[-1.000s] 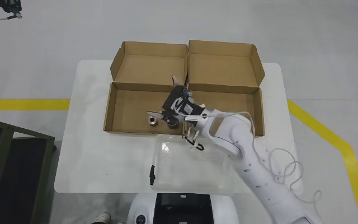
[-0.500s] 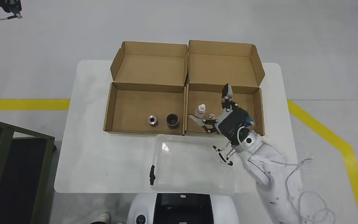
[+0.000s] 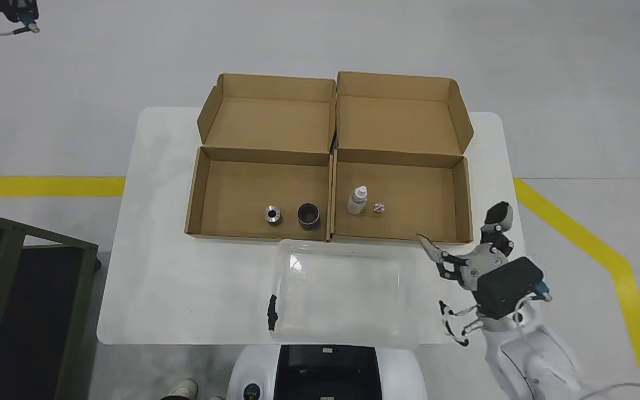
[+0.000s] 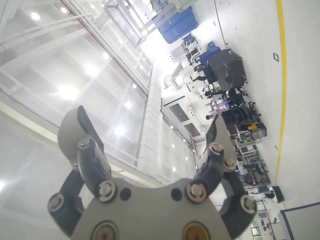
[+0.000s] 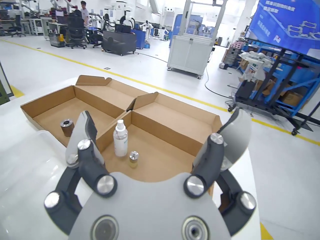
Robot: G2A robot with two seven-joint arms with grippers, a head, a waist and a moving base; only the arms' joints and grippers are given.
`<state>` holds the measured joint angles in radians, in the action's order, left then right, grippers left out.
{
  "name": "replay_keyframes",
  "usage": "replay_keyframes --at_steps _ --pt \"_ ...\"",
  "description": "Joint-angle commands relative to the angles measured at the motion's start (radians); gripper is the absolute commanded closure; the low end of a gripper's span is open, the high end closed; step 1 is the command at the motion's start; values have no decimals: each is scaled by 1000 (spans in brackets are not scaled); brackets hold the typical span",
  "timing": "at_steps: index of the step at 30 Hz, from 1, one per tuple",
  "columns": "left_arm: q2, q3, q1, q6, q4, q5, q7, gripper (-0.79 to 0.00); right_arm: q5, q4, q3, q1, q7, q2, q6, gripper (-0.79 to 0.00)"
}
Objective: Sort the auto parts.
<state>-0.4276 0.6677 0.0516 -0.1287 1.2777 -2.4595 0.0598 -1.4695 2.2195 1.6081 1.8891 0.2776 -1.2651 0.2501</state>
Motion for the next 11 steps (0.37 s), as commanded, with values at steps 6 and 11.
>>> replay_keyframes --at_steps 6,11 --pt "0 0 0 0 0 0 0 -785 -23 3 57 66 17 3 -12 -785" --pt "0 0 0 0 0 0 0 -784 -16 -1 60 69 21 3 -17 -785"
